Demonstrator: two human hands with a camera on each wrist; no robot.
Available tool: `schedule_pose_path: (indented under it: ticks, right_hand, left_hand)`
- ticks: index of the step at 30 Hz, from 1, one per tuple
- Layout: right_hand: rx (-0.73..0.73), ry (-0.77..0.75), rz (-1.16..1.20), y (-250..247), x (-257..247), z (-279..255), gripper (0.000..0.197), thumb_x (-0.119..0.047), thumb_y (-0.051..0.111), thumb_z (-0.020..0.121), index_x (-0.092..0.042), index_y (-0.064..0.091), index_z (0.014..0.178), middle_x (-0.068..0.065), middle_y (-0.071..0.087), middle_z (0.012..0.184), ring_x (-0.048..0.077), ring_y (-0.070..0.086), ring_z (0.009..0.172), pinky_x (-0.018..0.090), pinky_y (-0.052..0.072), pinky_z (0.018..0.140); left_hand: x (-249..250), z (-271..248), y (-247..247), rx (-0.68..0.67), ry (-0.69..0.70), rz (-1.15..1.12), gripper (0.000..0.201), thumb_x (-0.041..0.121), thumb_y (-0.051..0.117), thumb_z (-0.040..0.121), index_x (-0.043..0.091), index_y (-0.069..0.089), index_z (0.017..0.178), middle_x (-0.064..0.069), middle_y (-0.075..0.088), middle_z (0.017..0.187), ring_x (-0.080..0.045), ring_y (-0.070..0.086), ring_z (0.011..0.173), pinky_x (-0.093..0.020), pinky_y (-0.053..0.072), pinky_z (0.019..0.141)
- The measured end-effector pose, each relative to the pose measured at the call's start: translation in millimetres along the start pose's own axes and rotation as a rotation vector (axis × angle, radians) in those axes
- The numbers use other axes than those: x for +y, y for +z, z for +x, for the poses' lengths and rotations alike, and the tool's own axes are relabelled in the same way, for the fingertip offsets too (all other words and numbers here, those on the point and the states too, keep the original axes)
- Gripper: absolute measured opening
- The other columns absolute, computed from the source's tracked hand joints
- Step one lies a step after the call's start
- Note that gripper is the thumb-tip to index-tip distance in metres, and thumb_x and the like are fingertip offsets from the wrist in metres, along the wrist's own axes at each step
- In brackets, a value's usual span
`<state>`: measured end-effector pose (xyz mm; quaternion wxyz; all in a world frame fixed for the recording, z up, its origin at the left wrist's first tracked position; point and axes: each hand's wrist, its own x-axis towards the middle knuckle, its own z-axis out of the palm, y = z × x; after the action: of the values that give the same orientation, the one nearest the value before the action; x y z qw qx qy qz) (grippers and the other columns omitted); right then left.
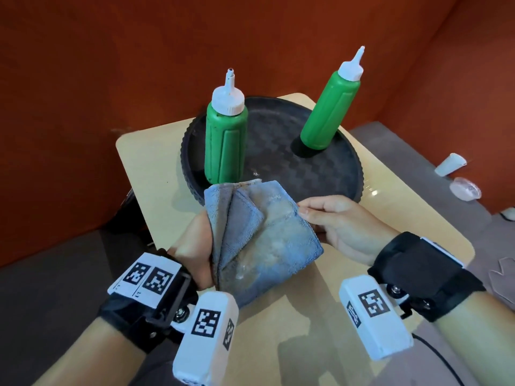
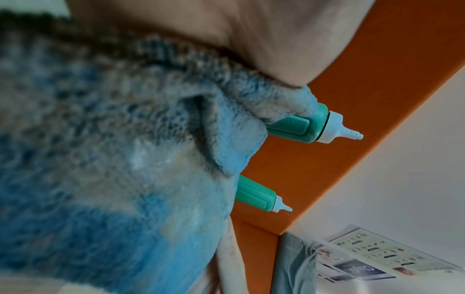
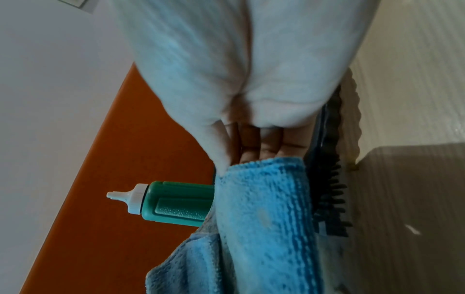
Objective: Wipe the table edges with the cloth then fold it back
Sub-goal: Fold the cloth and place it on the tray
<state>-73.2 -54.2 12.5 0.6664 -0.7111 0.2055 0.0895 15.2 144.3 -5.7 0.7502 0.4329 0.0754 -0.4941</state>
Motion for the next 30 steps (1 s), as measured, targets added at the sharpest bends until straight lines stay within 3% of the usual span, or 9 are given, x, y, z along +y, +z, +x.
schedule_pose_path:
  ticks: [2, 4, 6, 10, 12, 16, 19, 24, 30]
  right_hand:
    - [0.024, 0.003, -0.007, -7, 1, 2, 0.023, -0.017, 0.054, 0.093, 0.000, 0.067, 0.100, 0.024, 0.061, 0.099, 0.030, 0.051, 0.088, 0.042, 0.038, 0.077]
    - [0.063, 0.010, 0.005, -17, 4, 7, 0.022, -0.015, 0.052, 0.094, 0.001, 0.066, 0.099, 0.023, 0.060, 0.096, 0.031, 0.051, 0.087, 0.042, 0.038, 0.077]
    - [0.078, 0.021, 0.032, -26, 6, 10, 0.021, -0.013, 0.051, 0.094, 0.000, 0.067, 0.097, 0.018, 0.065, 0.094, 0.030, 0.054, 0.085, 0.042, 0.041, 0.076]
    - [0.046, 0.047, 0.071, -43, 8, 20, 0.021, -0.013, 0.049, 0.094, -0.012, 0.069, 0.087, 0.005, 0.070, 0.083, 0.021, 0.062, 0.072, 0.034, 0.045, 0.066]
    - [0.061, 0.054, 0.090, -51, 10, 23, 0.022, -0.012, 0.049, 0.094, -0.012, 0.069, 0.087, 0.005, 0.071, 0.081, 0.018, 0.064, 0.068, 0.034, 0.045, 0.065]
    - [0.024, 0.055, 0.086, -65, 12, 27, 0.023, -0.013, 0.050, 0.094, -0.013, 0.070, 0.103, 0.007, 0.074, 0.094, 0.020, 0.068, 0.077, 0.031, 0.049, 0.066]
    - [-0.018, 0.046, 0.053, -72, 13, 28, 0.027, -0.013, 0.048, 0.095, -0.015, 0.065, 0.115, 0.009, 0.072, 0.107, 0.021, 0.069, 0.088, 0.029, 0.050, 0.068]
    - [-0.015, 0.030, 0.066, -80, 15, 33, 0.029, -0.009, 0.048, 0.095, -0.016, 0.062, 0.119, 0.012, 0.070, 0.111, 0.022, 0.069, 0.089, 0.031, 0.048, 0.071]
    - [-0.023, 0.021, 0.096, -88, 16, 36, 0.030, -0.007, 0.048, 0.094, -0.014, 0.061, 0.120, 0.014, 0.070, 0.113, 0.024, 0.069, 0.091, 0.030, 0.051, 0.071]
  left_hand:
    - [4, 6, 1, -0.038, -0.030, 0.002, 0.045, 0.037, 0.050, 0.087, 0.006, 0.062, 0.118, -0.017, 0.062, 0.120, -0.030, 0.059, 0.106, -0.035, 0.046, 0.088]
    - [10, 13, -4, -0.039, -0.065, 0.019, 0.056, 0.044, 0.033, 0.095, 0.004, 0.061, 0.123, -0.020, 0.066, 0.118, -0.032, 0.066, 0.102, -0.036, 0.054, 0.086]
    - [13, 15, -10, -0.064, -0.083, 0.034, 0.058, 0.044, 0.026, 0.096, 0.005, 0.061, 0.120, -0.019, 0.068, 0.115, -0.030, 0.070, 0.093, -0.039, 0.057, 0.079]
    - [9, 26, 1, -0.005, 0.005, 0.112, 0.038, 0.018, 0.038, 0.093, 0.002, 0.061, 0.119, -0.020, 0.061, 0.119, -0.029, 0.064, 0.094, -0.044, 0.052, 0.089]
    - [7, 32, 12, 0.002, 0.021, 0.125, 0.035, 0.009, 0.038, 0.091, 0.003, 0.063, 0.115, -0.019, 0.062, 0.113, -0.027, 0.064, 0.090, -0.040, 0.055, 0.084]
    - [6, 42, 18, -0.042, 0.015, 0.184, 0.039, 0.002, 0.032, 0.094, 0.011, 0.065, 0.112, -0.010, 0.070, 0.106, -0.020, 0.070, 0.086, -0.032, 0.060, 0.073]
    - [5, 45, 20, -0.063, 0.028, 0.297, 0.037, -0.002, 0.035, 0.095, 0.010, 0.061, 0.119, -0.010, 0.070, 0.113, -0.018, 0.070, 0.093, -0.031, 0.060, 0.077]
    - [7, 50, 17, -0.035, 0.058, 0.429, 0.041, -0.006, 0.051, 0.089, 0.009, 0.054, 0.127, -0.018, 0.067, 0.117, -0.024, 0.067, 0.095, -0.030, 0.060, 0.071]
    - [8, 56, 25, 0.005, 0.108, 0.439, 0.032, -0.003, 0.043, 0.096, 0.004, 0.056, 0.124, -0.011, 0.069, 0.106, -0.013, 0.071, 0.077, -0.026, 0.059, 0.062]
